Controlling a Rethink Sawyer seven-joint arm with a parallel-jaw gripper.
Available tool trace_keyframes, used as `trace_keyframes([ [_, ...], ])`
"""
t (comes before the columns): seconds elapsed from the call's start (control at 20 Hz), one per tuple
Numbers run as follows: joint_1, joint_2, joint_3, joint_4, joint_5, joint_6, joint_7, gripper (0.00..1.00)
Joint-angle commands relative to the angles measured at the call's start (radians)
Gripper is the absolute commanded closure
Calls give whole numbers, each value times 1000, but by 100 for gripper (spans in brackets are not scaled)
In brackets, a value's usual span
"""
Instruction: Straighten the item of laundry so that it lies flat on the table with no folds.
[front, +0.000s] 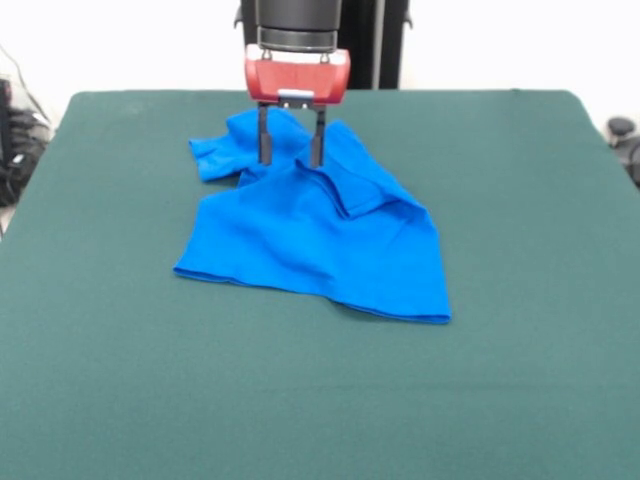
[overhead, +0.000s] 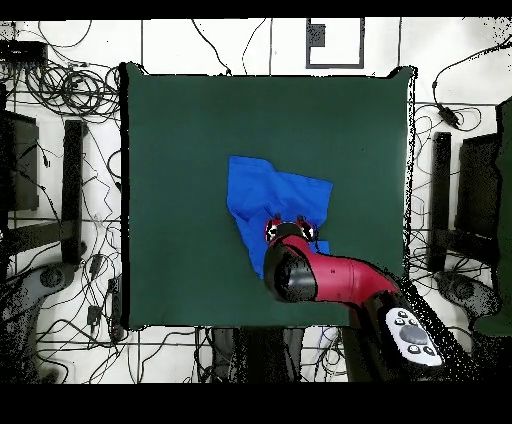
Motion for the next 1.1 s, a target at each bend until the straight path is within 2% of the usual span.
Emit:
trace_keyframes([
  [0.05,46,77,84,27,-19,19,116,0],
  [1.1,59,123,67,15,-35,-38,122,0],
])
